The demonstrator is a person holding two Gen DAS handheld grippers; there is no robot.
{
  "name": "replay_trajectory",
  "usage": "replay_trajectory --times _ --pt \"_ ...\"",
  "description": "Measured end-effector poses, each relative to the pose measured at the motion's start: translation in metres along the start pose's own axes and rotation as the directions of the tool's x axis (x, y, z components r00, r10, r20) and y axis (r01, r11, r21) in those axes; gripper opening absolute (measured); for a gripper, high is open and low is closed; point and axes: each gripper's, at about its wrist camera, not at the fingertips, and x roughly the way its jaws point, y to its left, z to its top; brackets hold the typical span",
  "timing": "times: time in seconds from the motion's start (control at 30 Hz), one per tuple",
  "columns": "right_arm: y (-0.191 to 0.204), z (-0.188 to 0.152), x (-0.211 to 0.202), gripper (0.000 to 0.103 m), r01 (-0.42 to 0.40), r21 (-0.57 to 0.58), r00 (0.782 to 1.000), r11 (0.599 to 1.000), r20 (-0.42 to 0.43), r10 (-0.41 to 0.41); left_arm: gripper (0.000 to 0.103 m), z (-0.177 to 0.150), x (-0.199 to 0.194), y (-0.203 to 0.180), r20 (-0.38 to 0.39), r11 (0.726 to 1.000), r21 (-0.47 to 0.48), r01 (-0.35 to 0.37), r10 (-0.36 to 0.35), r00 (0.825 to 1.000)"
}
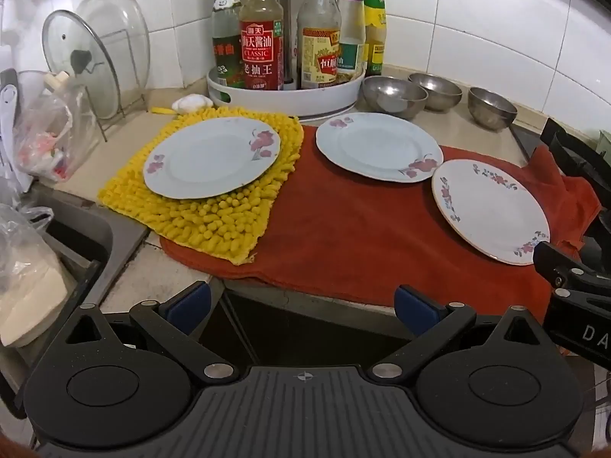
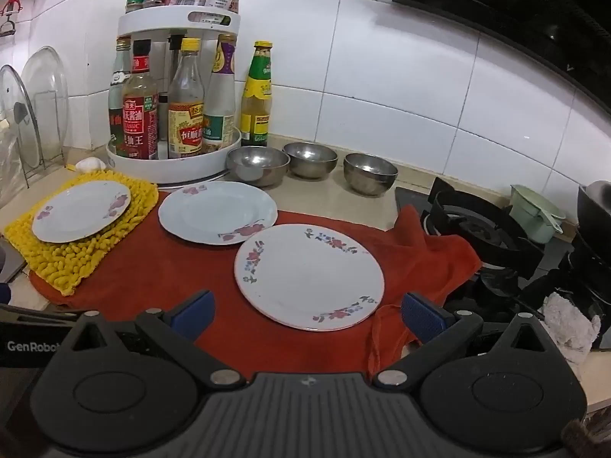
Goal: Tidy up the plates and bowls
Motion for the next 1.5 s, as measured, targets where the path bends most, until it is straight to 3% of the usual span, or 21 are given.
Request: replay_trajectory --times 1.07,1.5 --pt "-0.006 -0.01 -0.002 0.1 -0.018 0.008 0.999 1.0 -0.039 0.018 0.103 -0.004 -0.008 -0.017 0.006 0.997 0.054 -0.054 0.054 0.999" --pt "-0.008 -0.014 0.002 0.1 -0.007 0.014 0.998 1.0 -0.061 0.008 0.103 -0.008 0.003 -0.021 -0.052 0.997 0.071 -0.035 0.039 0.998"
